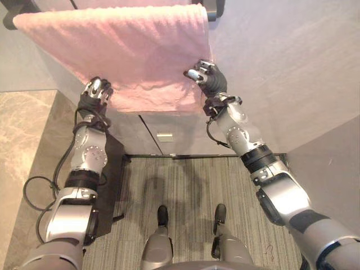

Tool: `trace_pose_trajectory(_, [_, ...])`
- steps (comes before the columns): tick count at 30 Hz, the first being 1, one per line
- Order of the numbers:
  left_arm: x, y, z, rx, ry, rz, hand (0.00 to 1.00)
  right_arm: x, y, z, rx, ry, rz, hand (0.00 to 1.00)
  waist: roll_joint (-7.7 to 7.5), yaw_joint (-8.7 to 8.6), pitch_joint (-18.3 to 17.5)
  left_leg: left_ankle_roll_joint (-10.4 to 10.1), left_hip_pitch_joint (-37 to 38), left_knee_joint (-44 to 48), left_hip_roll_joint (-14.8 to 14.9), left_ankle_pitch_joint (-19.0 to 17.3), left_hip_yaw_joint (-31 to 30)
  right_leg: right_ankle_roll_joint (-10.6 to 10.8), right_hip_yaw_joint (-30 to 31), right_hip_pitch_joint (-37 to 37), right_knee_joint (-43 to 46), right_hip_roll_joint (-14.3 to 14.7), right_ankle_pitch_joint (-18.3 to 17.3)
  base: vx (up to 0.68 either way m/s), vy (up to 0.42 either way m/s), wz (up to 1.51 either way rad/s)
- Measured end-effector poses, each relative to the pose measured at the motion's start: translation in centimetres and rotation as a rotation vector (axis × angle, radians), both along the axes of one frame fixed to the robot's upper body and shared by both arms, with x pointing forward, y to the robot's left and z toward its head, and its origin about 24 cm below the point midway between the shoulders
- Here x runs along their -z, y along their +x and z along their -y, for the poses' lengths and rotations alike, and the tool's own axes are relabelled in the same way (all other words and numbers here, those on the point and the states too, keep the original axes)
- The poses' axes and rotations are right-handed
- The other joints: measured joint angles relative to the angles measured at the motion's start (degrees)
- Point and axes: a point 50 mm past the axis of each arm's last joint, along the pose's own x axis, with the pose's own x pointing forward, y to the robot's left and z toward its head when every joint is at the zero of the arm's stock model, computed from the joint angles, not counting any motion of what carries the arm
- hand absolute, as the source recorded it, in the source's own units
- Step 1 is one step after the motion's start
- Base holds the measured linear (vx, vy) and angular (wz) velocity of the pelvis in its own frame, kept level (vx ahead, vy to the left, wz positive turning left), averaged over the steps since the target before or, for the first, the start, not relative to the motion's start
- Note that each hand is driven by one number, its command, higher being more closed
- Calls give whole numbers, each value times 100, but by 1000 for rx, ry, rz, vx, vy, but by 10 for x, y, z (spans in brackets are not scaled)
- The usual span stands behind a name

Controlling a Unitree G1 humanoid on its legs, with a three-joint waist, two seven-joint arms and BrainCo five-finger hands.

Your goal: Organize washtable

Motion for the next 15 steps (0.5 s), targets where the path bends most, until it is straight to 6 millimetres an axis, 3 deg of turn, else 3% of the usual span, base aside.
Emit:
trace_pose_trajectory(4, [42, -17, -15, -70, -36, -138, 0, 22, 1, 38, 122, 111, -87, 0, 0, -39, 0, 0, 15, -2, 0, 2, 6, 1, 4, 13, 3, -2, 0, 0, 0, 0])
trace_pose_trajectory(7, [97, -38, -19, -106, -63, -346, 0, 42, -1, 68, 229, 152, -150, 0, 0, -85, 1, 4, 30, -1, 0, 4, 10, 1, 1, 29, 7, -1, 0, 0, 0, 0])
trace_pose_trajectory(9, [123, -52, -15, -116, -94, -438, 0, 54, -1, 78, 264, 172, -195, 0, 0, -136, 4, 4, 73, 0, 3, 4, 14, 1, 2, 71, 7, -1, 0, 0, 0, 0])
trace_pose_trajectory(10, [123, -52, -15, -116, -94, -438, 0, 54, -1, 78, 264, 172, -195, 0, 0, -136, 4, 4, 73, 0, 3, 4, 14, 1, 2, 71, 7, -1, 0, 20, 5, -4])
trace_pose_trajectory(11, [143, -62, -9, -101, -73, -521, 0, 68, -5, 84, 289, 171, -234, 0, 4, -130, 8, 5, 151, 0, 5, -6, 32, 5, 7, 136, -1, -4, -11, 0, 0, 0])
trace_pose_trajectory(15, [179, -89, -3, -72, -10, -692, 0, 115, -21, 98, 348, 171, -365, 0, 5, -135, 12, 1, 232, 0, -2, -85, 40, 80, -3, 219, -21, -11, -121, 0, 0, 0])
